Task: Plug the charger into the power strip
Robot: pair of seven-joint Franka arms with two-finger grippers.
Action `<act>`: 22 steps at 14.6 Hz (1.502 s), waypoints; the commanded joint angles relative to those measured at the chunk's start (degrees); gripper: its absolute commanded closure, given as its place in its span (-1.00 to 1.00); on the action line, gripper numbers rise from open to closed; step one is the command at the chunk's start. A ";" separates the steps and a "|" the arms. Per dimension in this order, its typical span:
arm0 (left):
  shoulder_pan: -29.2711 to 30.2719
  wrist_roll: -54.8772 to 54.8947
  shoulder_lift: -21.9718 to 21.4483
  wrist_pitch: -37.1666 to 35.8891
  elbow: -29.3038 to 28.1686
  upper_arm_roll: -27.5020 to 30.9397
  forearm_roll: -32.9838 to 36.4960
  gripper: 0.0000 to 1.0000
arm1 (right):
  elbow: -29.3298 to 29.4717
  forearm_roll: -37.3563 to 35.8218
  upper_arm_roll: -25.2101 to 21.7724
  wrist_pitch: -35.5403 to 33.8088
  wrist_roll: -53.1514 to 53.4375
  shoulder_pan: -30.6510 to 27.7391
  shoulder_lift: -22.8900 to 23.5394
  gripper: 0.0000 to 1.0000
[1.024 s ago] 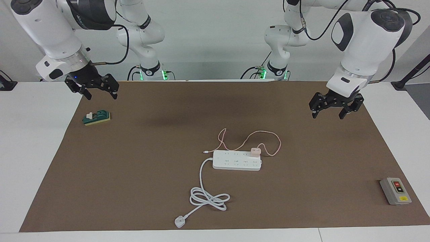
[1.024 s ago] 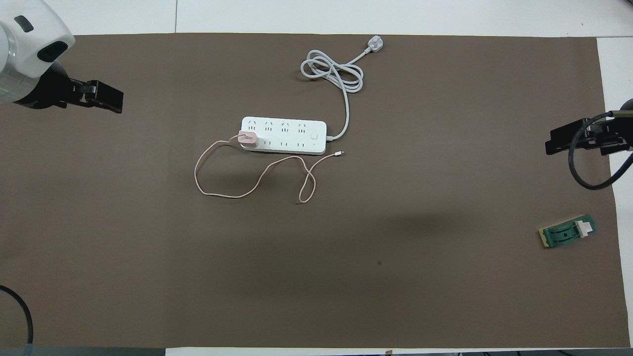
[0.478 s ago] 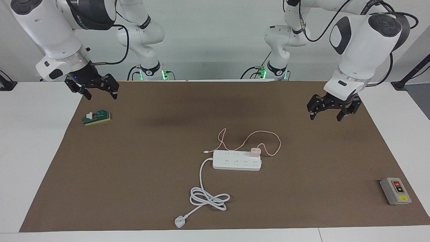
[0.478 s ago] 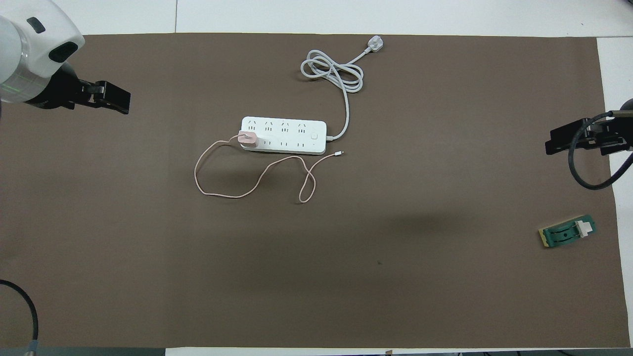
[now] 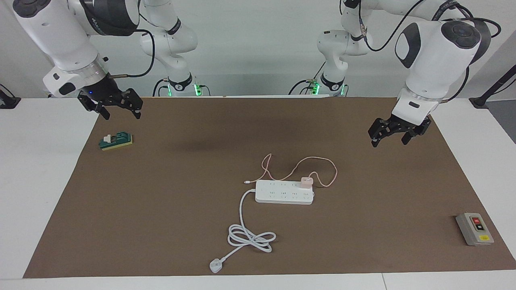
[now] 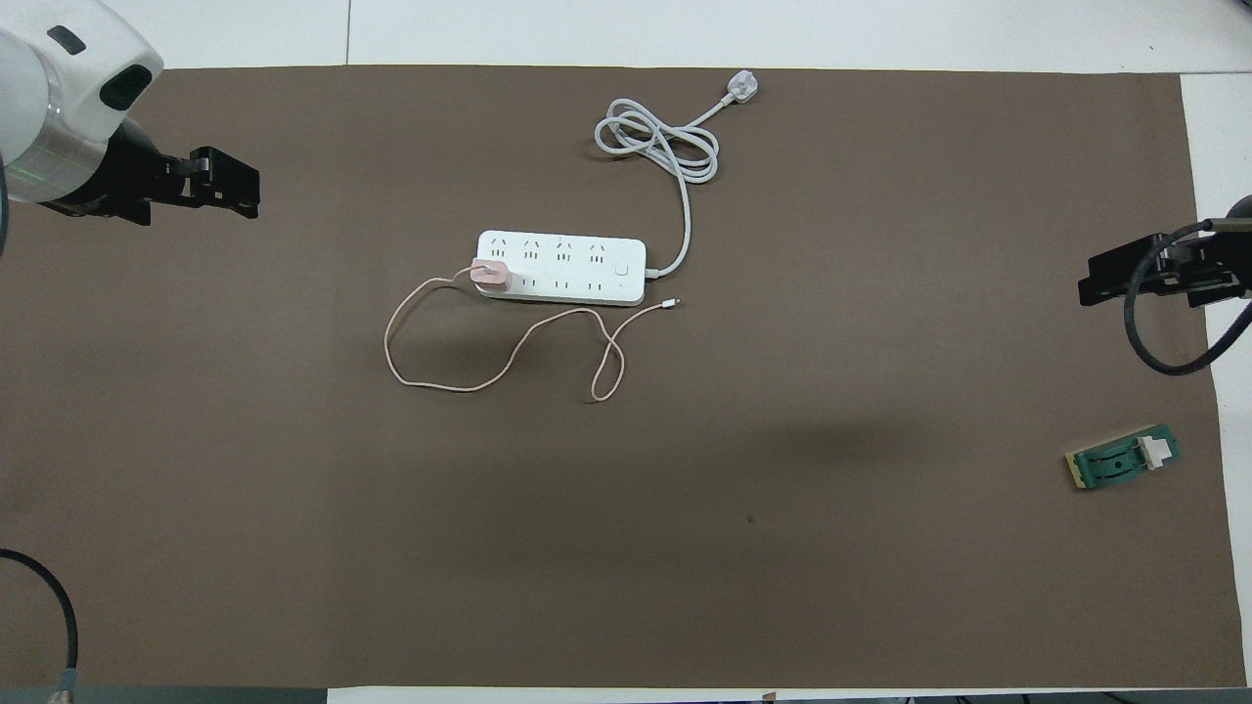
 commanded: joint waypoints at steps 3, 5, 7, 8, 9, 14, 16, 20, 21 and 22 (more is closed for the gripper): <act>0.69 -2.77 -1.94 -2.38 -1.10 0.00 -0.53 -1.00 | -0.25 -0.35 0.54 0.00 0.85 0.25 -0.73 -1.00; 1.57 -2.87 -2.56 -3.00 -1.54 0.00 -0.61 -1.00 | -0.17 -0.52 0.71 -0.09 0.68 0.25 -0.73 -1.00; 1.84 -3.22 -5.62 -1.69 -5.55 0.00 -0.61 -1.00 | -0.08 -0.70 0.45 -0.09 0.41 -0.53 -0.73 -1.00; 1.92 -3.83 -7.38 -0.21 -7.84 0.00 -0.61 -1.00 | 0.10 -0.70 0.19 0.00 0.41 -0.54 -0.73 -1.00; 2.45 -4.79 -8.96 1.11 -10.13 0.00 -0.61 -1.00 | 0.18 -0.70 0.10 0.09 0.41 -0.80 -0.64 -1.00; 3.33 -7.43 -9.24 -0.63 -10.24 0.00 -0.61 -1.00 | 0.10 -0.88 0.27 0.00 0.50 -0.80 -0.64 -1.00; 3.85 -8.14 -9.24 -0.72 -10.33 0.00 -0.61 -1.00 | 0.19 -0.88 0.27 0.00 0.58 -0.45 -0.64 -1.00; 3.86 -6.39 -9.07 -0.19 -10.33 0.00 -0.53 -1.00 | 0.19 -0.88 0.27 0.00 0.59 -0.45 -0.64 -1.00; 3.86 -5.60 -8.98 -0.10 -10.33 -0.09 -0.61 -1.00 | 0.19 -0.88 0.27 0.00 0.50 -0.54 -0.64 -1.00; 3.77 -4.98 -8.98 0.07 -10.33 -0.09 -0.61 -1.00 | 0.19 -0.88 0.27 0.00 0.50 -0.54 -0.64 -1.00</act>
